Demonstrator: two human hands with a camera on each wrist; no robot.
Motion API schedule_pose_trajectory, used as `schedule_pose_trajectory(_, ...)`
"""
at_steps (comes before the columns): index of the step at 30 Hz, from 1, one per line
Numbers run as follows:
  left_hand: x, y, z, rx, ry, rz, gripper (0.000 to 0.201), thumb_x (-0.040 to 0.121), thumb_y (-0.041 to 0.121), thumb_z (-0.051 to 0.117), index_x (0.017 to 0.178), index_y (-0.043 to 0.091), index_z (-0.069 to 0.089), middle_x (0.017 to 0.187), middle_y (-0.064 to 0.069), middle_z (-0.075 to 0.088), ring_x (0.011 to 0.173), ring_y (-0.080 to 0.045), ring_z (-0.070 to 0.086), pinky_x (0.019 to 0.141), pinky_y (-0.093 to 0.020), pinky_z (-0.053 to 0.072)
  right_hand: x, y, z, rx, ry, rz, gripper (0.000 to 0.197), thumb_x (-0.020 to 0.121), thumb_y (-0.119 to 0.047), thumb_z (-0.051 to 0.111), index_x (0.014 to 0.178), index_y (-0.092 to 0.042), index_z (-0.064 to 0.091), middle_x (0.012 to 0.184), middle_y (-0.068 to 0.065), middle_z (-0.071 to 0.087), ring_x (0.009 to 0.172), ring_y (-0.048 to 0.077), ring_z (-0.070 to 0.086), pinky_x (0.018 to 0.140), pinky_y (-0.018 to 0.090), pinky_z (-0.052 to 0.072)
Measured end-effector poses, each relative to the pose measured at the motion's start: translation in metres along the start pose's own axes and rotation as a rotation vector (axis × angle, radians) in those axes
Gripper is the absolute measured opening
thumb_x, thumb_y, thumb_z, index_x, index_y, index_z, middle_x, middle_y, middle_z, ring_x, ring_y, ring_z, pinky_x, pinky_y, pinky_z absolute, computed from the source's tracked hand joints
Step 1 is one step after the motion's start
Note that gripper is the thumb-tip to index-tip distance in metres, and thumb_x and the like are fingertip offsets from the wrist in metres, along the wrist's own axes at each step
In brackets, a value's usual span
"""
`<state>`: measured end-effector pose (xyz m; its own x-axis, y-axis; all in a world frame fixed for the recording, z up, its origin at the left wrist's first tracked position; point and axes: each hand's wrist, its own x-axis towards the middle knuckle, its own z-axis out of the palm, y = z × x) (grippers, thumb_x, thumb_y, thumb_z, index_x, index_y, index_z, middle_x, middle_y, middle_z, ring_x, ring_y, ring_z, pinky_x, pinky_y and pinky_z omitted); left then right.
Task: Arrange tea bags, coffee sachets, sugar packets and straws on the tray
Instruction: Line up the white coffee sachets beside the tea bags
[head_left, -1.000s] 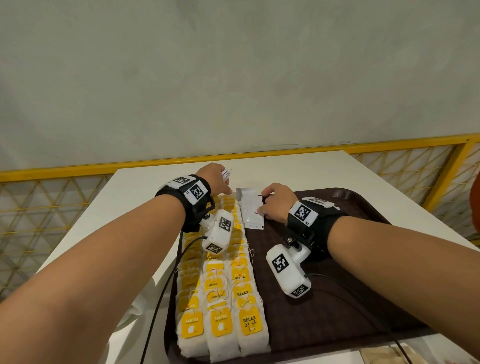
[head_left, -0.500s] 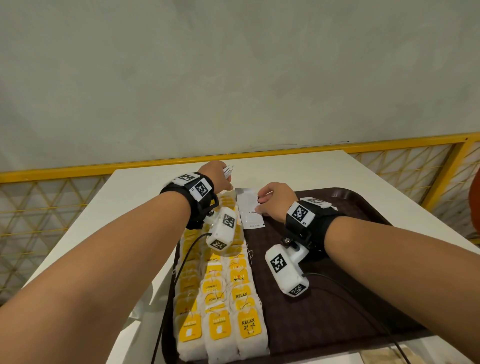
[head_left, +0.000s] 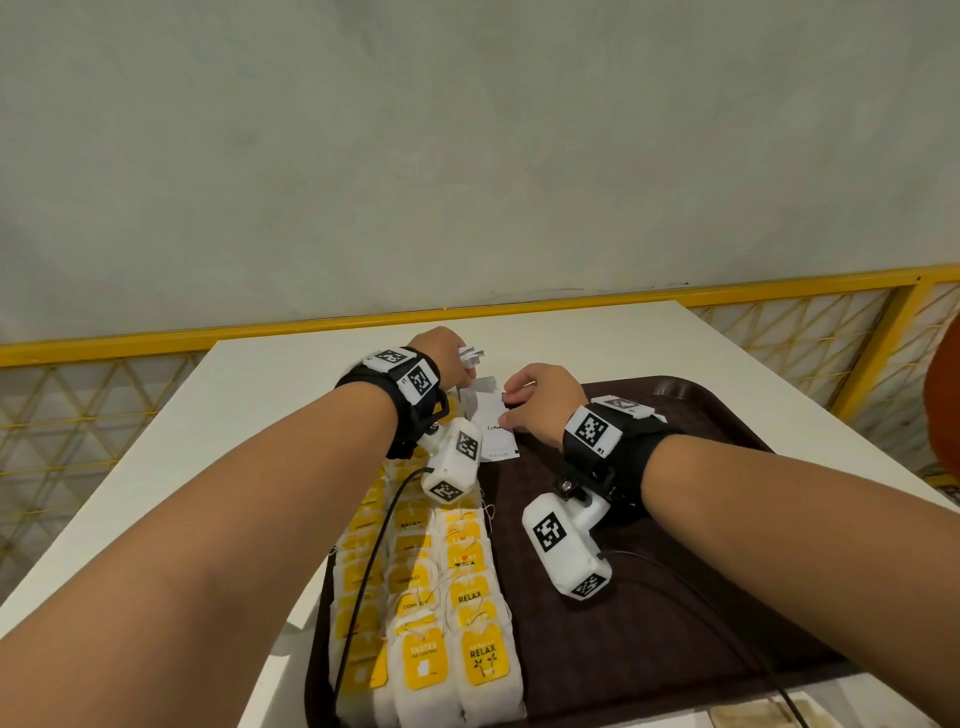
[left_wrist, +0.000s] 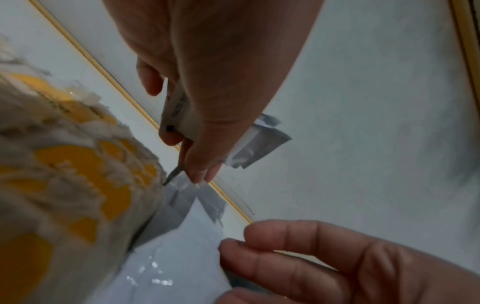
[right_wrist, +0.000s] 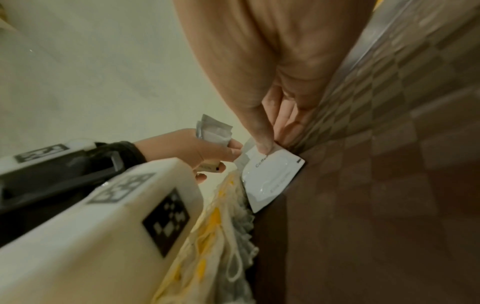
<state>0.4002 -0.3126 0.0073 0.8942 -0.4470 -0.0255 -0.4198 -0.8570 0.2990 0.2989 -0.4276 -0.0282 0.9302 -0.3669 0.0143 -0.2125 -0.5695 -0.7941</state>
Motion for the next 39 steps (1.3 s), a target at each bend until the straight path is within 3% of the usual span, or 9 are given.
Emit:
schedule_pose_trajectory(7,0.002,-0.005,-0.002,-0.025,-0.015,-0.021,0.022,0.086,0.023,0.067,0.103,0.009,0.07,0.102,-0.006,0.067,0.094,-0.023,0.061,0.076,-0.03,0.046,0.001,0.003,0.0,-0.016,-0.008,-0.017,0.03,0.071,-0.008,0.08,0.095,-0.015,0.062,0.102,0.001,0.071,0.095,0.016,0.066,0.083,0.028,0.052)
schedule_pose_trajectory(11,-0.001,-0.007,-0.009,-0.095,0.044,-0.019,0.018,0.086,0.022,0.066,0.076,0.012,0.055,0.073,-0.002,0.051,0.073,-0.022,0.05,0.056,-0.025,0.034,0.001,0.004,0.0,-0.018,-0.008,-0.021,0.032,0.07,-0.008,0.08,0.096,-0.015,0.063,0.103,0.002,0.071,0.095,0.016,0.066,0.085,0.029,0.052)
schedule_pose_trajectory(15,-0.004,-0.007,-0.011,-0.088,0.021,-0.001,0.023,0.083,0.027,0.07,0.095,0.01,0.061,0.094,-0.008,0.059,0.085,-0.025,0.055,0.066,-0.028,0.038,0.002,0.003,0.0,-0.02,-0.005,-0.022,0.034,0.071,-0.008,0.081,0.1,-0.013,0.063,0.103,0.002,0.071,0.096,0.017,0.066,0.086,0.029,0.051)
schedule_pose_trajectory(20,-0.006,-0.008,-0.007,-0.04,-0.024,0.016,0.023,0.081,0.026,0.071,0.074,0.009,0.057,0.077,-0.006,0.054,0.075,-0.023,0.05,0.055,-0.025,0.032,0.0,0.005,-0.001,-0.032,0.0,-0.018,0.037,0.071,-0.012,0.082,0.104,-0.012,0.064,0.1,0.002,0.07,0.093,0.018,0.066,0.084,0.029,0.052)
schedule_pose_trajectory(26,-0.007,-0.008,-0.006,-0.02,-0.015,0.006,0.019,0.083,0.025,0.069,0.079,0.01,0.058,0.074,-0.002,0.052,0.079,-0.022,0.051,0.065,-0.028,0.037,-0.003,0.006,-0.002,0.0,-0.008,-0.008,0.036,0.07,-0.01,0.082,0.102,-0.011,0.064,0.098,0.004,0.07,0.089,0.018,0.066,0.081,0.03,0.054)
schedule_pose_trajectory(30,-0.005,-0.009,-0.005,-0.024,0.002,0.012,0.023,0.083,0.024,0.069,0.097,0.006,0.068,0.089,-0.007,0.062,0.083,-0.023,0.055,0.068,-0.028,0.04,-0.002,0.007,-0.002,0.012,0.005,-0.003,0.035,0.071,-0.009,0.081,0.101,-0.011,0.064,0.098,0.004,0.07,0.085,0.016,0.064,0.075,0.026,0.052)
schedule_pose_trajectory(35,-0.002,-0.008,-0.003,-0.053,0.013,0.016,0.031,0.086,0.026,0.068,0.11,0.007,0.068,0.108,-0.01,0.066,0.101,-0.027,0.061,0.081,-0.033,0.045,0.001,0.007,0.0,0.076,0.009,0.032,0.033,0.071,-0.007,0.081,0.099,-0.011,0.064,0.095,0.005,0.07,0.09,0.022,0.068,0.086,0.041,0.056)
schedule_pose_trajectory(37,0.0,-0.008,-0.001,-0.045,-0.002,0.013,0.028,0.087,0.027,0.067,0.104,0.006,0.068,0.104,-0.011,0.065,0.098,-0.027,0.06,0.079,-0.034,0.045,0.001,0.007,0.001,0.077,0.011,0.03,0.032,0.072,-0.006,0.08,0.099,-0.01,0.064,0.095,0.005,0.07,0.089,0.022,0.068,0.086,0.041,0.056)
schedule_pose_trajectory(39,0.002,-0.007,0.001,-0.017,-0.01,0.0,0.022,0.089,0.029,0.064,0.084,0.007,0.062,0.085,-0.008,0.06,0.086,-0.026,0.056,0.071,-0.031,0.04,0.001,0.006,0.001,0.065,0.013,0.017,0.032,0.072,-0.007,0.079,0.1,-0.01,0.064,0.097,0.005,0.071,0.089,0.021,0.067,0.086,0.037,0.055)
